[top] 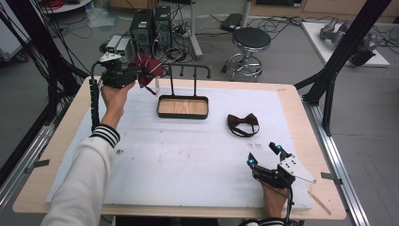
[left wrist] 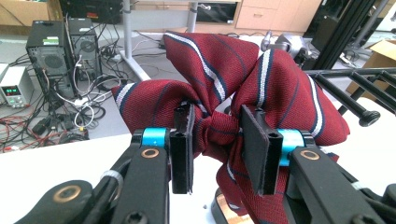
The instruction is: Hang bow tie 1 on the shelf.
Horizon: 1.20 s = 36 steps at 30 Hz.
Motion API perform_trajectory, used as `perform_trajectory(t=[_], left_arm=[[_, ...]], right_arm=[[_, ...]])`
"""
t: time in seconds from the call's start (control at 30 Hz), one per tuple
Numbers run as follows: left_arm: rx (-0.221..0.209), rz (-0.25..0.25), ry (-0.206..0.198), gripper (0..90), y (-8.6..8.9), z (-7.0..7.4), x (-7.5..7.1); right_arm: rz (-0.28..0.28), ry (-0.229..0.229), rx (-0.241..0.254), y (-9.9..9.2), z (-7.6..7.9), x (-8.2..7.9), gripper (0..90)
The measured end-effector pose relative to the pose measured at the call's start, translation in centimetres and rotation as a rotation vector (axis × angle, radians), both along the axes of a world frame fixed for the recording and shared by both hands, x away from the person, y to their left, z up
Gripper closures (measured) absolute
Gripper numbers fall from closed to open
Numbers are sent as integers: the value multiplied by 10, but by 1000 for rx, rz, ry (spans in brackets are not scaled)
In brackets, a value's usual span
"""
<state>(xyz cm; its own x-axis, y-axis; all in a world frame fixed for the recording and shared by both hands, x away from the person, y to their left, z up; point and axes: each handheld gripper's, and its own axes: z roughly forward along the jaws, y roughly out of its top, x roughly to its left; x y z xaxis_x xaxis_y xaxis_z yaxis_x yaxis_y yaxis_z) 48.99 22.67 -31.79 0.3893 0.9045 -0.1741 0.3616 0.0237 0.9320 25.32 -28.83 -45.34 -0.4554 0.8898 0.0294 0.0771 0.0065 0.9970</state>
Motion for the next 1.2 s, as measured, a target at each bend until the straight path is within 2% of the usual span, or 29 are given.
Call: perform_trajectory(t=[0.1, 0.2, 0.3, 0.37, 0.43, 0.53, 0.8, 0.9, 0.93, 0.97, 1.0, 1.1, 1.2], left_arm=[[9, -5, 1, 647, -2, 0, 0], [22, -1, 1, 587, -2, 0, -1], [25, -8, -31, 461, -3, 1, -3], [29, -22, -32, 359, -2, 2, -3], [27, -20, -32, 310, -1, 2, -3], [18, -43, -41, 213, 0, 2, -4], [24, -74, -66, 181, 0, 4, -7], [25, -116, -91, 164, 2, 5, -11], [25, -116, -91, 152, 2, 5, -11], [15, -139, -116, 148, 4, 6, -16], [15, -139, -116, 148, 4, 6, -16], [-5, -166, -161, 148, 9, 6, -30], [3, -178, -169, 147, 11, 5, -36]], right_arm=[[-1, 1, 1, 0, 0, 0, 104], [-1, -1, 0, 0, 0, 0, 105], [-1, -1, -1, 0, 0, 0, 104], [0, 8, 4, 0, 0, 0, 105], [-1, 0, 0, 0, 0, 0, 104], [-1, 0, -1, 0, 0, 0, 104], [-2, 7, -1, 0, 0, 0, 105], [0, 5, -2, 1, 0, 0, 105], [0, 4, -2, 1, 0, 0, 105], [-2, 3, -3, 1, 0, 0, 105], [-3, 3, -3, 1, 0, 0, 104], [-7, 11, 0, 1, 0, 0, 105], [-9, 10, -4, 1, 0, 0, 104]])
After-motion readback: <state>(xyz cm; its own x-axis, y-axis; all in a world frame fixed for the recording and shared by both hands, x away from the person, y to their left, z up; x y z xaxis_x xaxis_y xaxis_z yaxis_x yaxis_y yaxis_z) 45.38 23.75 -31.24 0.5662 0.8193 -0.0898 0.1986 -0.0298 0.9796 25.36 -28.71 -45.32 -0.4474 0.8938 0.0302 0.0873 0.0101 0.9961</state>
